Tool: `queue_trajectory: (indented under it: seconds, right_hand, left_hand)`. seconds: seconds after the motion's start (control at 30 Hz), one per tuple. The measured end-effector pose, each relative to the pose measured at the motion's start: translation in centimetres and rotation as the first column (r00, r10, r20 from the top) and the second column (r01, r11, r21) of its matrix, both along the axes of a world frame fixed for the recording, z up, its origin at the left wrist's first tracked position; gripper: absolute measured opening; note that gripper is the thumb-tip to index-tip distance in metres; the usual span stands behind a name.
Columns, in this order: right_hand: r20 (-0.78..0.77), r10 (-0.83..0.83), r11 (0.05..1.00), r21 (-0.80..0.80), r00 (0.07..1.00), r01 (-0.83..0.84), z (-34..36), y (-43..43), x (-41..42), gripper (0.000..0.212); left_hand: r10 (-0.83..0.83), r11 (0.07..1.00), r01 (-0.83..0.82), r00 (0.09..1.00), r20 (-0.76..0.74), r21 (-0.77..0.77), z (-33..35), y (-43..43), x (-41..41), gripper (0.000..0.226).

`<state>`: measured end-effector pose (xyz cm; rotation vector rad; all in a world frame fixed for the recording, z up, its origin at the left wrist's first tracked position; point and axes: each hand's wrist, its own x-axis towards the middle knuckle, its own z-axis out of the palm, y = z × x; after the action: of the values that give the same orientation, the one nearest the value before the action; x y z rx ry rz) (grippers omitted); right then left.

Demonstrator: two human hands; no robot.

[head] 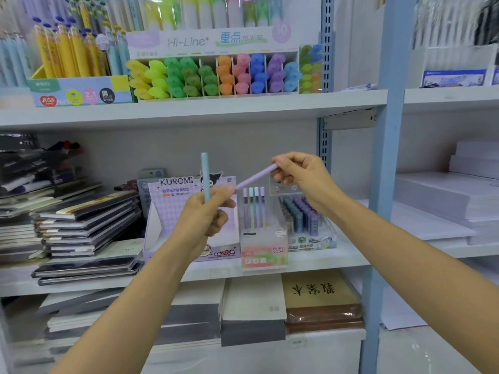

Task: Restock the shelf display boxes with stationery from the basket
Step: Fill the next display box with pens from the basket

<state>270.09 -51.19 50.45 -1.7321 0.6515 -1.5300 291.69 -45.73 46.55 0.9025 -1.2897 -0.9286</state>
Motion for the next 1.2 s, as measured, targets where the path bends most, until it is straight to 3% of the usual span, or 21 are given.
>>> queue_trajectory:
  seconds: [0.13, 0.23, 0.33, 0.4, 0.57, 0.73, 0.83, 0.97, 1.07, 1.2]
  right_hand:
    - [-0.041, 0.074, 0.994, 0.087, 0.996, -0.070, -0.8, 0.4, -0.6, 0.014]
    - [-0.281, 0.197, 0.973, 0.173, 0.939, -0.152, -1.5, 0.9, -1.1, 0.014]
    - [-0.467, 0.287, 0.956, 0.190, 0.837, -0.222, -2.4, 1.4, -1.1, 0.014]
    - [-0.518, 0.257, 0.966, 0.148, 0.816, -0.210, -2.4, 1.6, -0.7, 0.016]
    - [-0.387, 0.044, 0.995, -0.062, 0.921, -0.074, -0.4, 2.1, 1.0, 0.027]
    - [-0.451, 0.001, 0.982, -0.170, 0.893, -0.087, 0.6, 2.4, 2.7, 0.019]
    - [-0.300, -0.002, 0.980, -0.188, 0.954, -0.057, 0.8, 1.9, 2.4, 0.014]
    - [-0.017, -0.188, 0.969, -0.163, 0.982, 0.183, 1.3, -0.1, 1.0, 0.015]
    - [-0.070, -0.311, 0.938, -0.185, 0.948, 0.294, 0.3, -1.8, 0.5, 0.016]
    - [-0.228, -0.419, 0.896, -0.257, 0.879, 0.361, -2.1, -3.5, 0.7, 0.017]
  left_hand:
    - [0.065, 0.995, -0.074, 0.988, -0.142, -0.059, 0.5, 0.6, -0.5, 0.003]
    - [0.064, 0.988, -0.098, 0.962, -0.266, -0.117, 0.8, 0.7, -0.8, 0.006]
    - [0.044, 0.989, -0.078, 0.966, -0.254, -0.127, 0.8, 0.8, -1.1, 0.009]
    - [0.064, 0.989, -0.089, 0.978, -0.197, -0.122, 0.6, 0.8, -1.3, 0.010]
    - [0.081, 0.985, -0.085, 0.996, -0.037, -0.149, 0.4, 0.6, -2.1, 0.006]
    - [-0.019, 0.987, 0.033, 0.996, 0.086, -0.158, 0.5, 0.3, -3.2, 0.012]
    - [-0.059, 0.991, 0.064, 0.997, 0.047, -0.121, 0.6, -0.3, -2.7, 0.010]
    - [-0.075, 0.997, 0.076, 0.990, -0.121, 0.004, 0.5, -1.6, -2.0, 0.020]
    - [-0.043, 0.999, 0.043, 0.999, 0.032, -0.027, -0.5, -1.9, -1.2, 0.029]
    - [-0.091, 0.991, 0.107, 0.980, 0.176, -0.084, -1.7, -2.0, -0.4, 0.024]
